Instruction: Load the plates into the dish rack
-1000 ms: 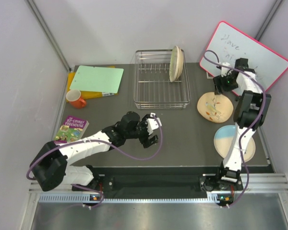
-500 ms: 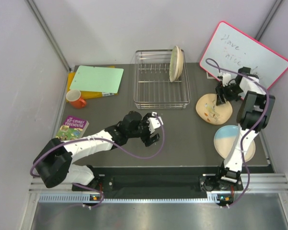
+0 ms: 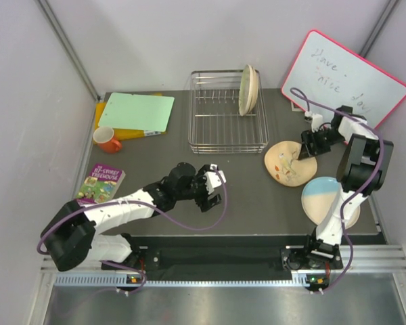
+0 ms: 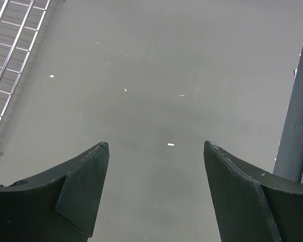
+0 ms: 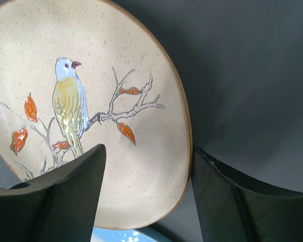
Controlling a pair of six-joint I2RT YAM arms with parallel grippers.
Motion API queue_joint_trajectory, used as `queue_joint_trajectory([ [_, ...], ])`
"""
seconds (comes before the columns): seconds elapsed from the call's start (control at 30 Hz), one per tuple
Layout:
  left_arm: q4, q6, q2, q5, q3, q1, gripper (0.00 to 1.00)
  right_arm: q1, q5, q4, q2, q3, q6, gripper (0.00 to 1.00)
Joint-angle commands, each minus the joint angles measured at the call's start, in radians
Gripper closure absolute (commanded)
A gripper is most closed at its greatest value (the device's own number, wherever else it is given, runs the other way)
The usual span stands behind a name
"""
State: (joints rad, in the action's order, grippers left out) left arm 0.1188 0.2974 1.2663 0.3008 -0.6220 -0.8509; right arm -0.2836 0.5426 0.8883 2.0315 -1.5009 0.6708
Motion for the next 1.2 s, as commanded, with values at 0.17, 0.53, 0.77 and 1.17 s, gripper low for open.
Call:
queue_joint_trajectory([
  [0.17, 0.062, 0.005, 0.024, 0.009, 0.022, -0.023, 0.20, 0.032, 0.146, -0.036, 0.108, -0.146, -0.005, 0.36],
  [0.53, 0.289, -0.054, 0.209, -0.006, -0.002, -0.075, 0.25, 0.032, 0.132, 0.208, 0.092, -0.076, 0.220, 0.45],
  [0.77, 0.373, -0.105, 0.329, -0.063, -0.054, -0.157, 0.23, 0.053, 0.180, 0.247, 0.026, -0.024, 0.233, 0.45],
  [1.17, 0.423, -0.159, 0.554, -0.131, -0.222, -0.177, 0.22, 0.153, 0.267, 0.265, 0.022, 0.062, 0.266, 0.46],
])
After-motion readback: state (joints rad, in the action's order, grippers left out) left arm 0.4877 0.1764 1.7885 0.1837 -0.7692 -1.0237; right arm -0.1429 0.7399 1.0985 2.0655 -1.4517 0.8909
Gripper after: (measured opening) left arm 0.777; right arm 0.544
